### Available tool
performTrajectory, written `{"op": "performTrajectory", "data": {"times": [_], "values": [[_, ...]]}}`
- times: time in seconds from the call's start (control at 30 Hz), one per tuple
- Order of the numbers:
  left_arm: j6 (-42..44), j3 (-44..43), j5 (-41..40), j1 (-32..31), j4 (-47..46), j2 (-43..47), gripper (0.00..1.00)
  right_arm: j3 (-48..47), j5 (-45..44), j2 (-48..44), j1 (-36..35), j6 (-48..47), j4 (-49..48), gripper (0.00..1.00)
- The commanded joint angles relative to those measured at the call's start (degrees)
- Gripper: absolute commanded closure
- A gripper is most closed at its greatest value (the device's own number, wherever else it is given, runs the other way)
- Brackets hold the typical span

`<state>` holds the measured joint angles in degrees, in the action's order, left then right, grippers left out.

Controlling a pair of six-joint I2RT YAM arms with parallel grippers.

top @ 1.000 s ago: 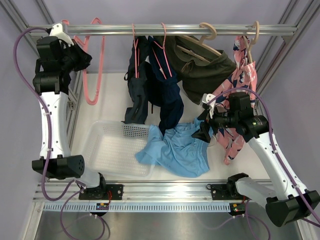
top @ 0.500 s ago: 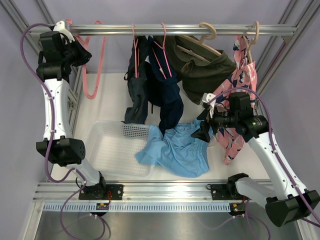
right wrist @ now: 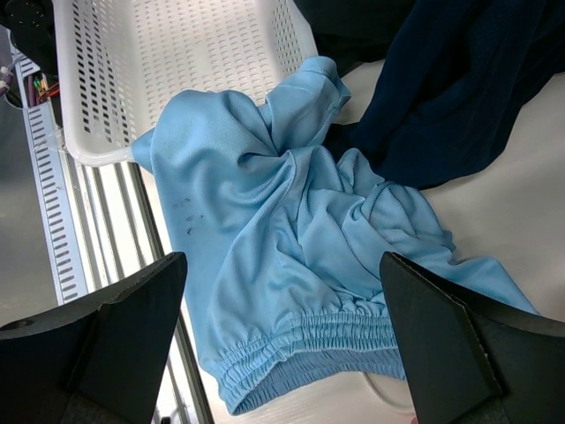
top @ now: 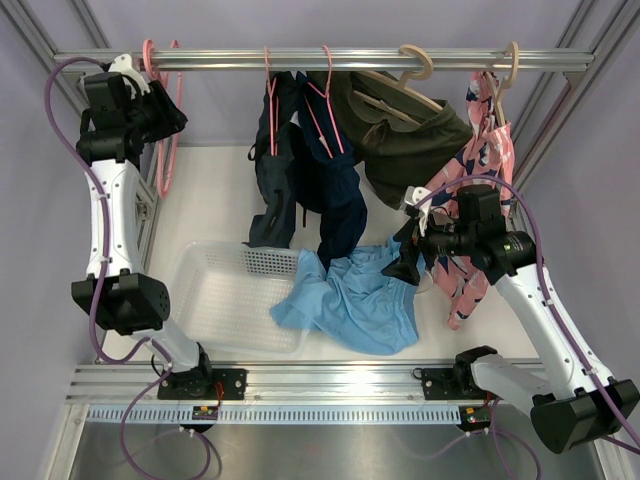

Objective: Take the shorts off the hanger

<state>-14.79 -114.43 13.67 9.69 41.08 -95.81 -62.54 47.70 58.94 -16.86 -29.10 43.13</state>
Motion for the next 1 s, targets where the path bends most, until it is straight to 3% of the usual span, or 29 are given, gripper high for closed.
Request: {"op": "performTrajectory", "data": {"times": [0.0, 0.17, 0.27, 0.3, 0.37, 0.53, 0.7, 0.97], "values": [[0.11, 2.37, -0.40, 0.33, -3.64, 4.74, 0.45, -0.91, 1.87, 0.13, 0.34, -0.16, -0.07, 0.00], [-0.59, 6.22, 0.30, 0.33, -5.83, 10.19, 0.33, -2.76, 3.71, 1.35, 0.34, -3.23, 3.70, 0.01], [-1.03, 10.62, -0.31, 0.24, -8.90, 17.30, 0.19, -4.16, 5.46, 2.93, 0.34, -7.61, 8.44, 0.00], [-1.47, 14.55, -0.92, 0.24, -9.78, 19.41, 0.08, -4.43, 5.73, 3.37, 0.08, -8.42, 10.20, 0.01], [-2.09, 18.70, -1.37, 0.24, -11.54, 26.24, 0.02, -4.17, 3.38, 3.81, -2.11, -8.69, 10.39, 0.00], [-5.42, 35.28, -2.51, 0.24, -11.64, 40.24, 0.01, 2.14, -9.98, 4.52, -10.90, -5.71, 4.43, 0.00], [-8.32, 46.39, -2.16, 0.24, -5.85, 53.50, 0.01, 10.41, -28.52, 6.98, -17.41, 3.34, -12.06, 0.00], [-11.57, 56.42, -2.86, 0.24, 2.42, 65.13, 0.01, 15.09, -37.05, 18.91, -23.04, 2.28, -22.56, 0.00]]}}
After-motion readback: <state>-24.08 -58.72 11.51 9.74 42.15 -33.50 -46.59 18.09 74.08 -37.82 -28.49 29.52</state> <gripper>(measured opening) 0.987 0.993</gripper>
